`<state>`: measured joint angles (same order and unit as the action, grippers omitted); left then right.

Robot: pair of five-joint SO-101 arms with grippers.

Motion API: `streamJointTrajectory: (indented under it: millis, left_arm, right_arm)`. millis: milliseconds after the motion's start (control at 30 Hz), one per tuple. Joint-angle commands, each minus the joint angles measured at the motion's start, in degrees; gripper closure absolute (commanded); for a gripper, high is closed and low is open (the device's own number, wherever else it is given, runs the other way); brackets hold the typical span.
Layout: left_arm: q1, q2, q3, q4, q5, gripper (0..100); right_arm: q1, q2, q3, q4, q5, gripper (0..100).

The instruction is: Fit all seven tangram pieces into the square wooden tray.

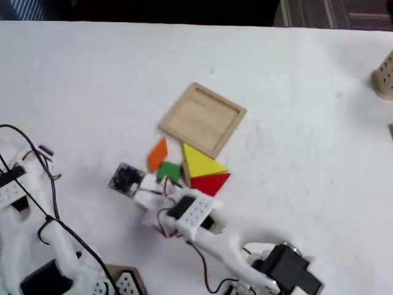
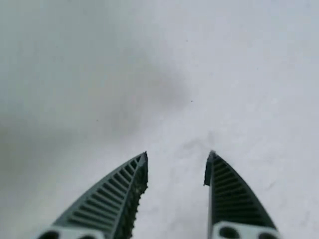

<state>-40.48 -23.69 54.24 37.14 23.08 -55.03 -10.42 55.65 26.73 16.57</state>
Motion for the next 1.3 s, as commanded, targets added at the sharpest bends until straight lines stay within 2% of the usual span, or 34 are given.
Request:
streamJointTrajectory:
  millis: [0, 167, 333, 500, 667, 767, 833, 933, 1133, 1267]
  left_arm:
    - [1.4, -0.6, -2.2, 0.5, 0.5, 80]
    - [1.5, -0.6, -2.0, 0.5, 0.5, 80]
    - [1.6, -0.6, -2.0, 0.5, 0.5, 80]
    - [1.9, -0.6, -2.0, 0.5, 0.5, 80]
    - [1.9, -0.6, -2.0, 0.5, 0.5, 80]
    - [1.9, -0.6, -1.9, 0.6, 0.5, 80]
    - [1.9, -0.6, -1.9, 0.6, 0.5, 80]
    - [1.9, -0.6, -1.9, 0.6, 0.5, 80]
    - [3.5, -0.2, -1.8, 0.6, -1.3, 80]
    - [4.6, -0.6, -1.0, 0.3, -3.4, 80]
  right_arm:
    - [3.6, -0.2, -2.5, -0.9, 5.5, 73.4]
    - [8.4, -0.8, -3.3, -0.7, 6.1, 73.4]
    - [9.8, -8.9, -6.1, 8.7, 3.6, 73.4]
    - [14.9, -20.0, -7.7, 15.8, -13.7, 73.4]
    - [28.1, -23.0, -7.9, 13.4, -31.1, 73.4]
    - [36.4, -20.4, -7.9, 8.1, -37.5, 73.4]
    - [39.1, -17.4, -7.9, 3.9, -39.9, 73.4]
    - [40.1, -11.9, -9.0, -0.7, -40.4, 73.4]
    - [40.4, 2.8, -19.2, -0.4, -40.8, 73.4]
    - [40.5, 13.1, -28.4, 0.1, -45.3, 73.4]
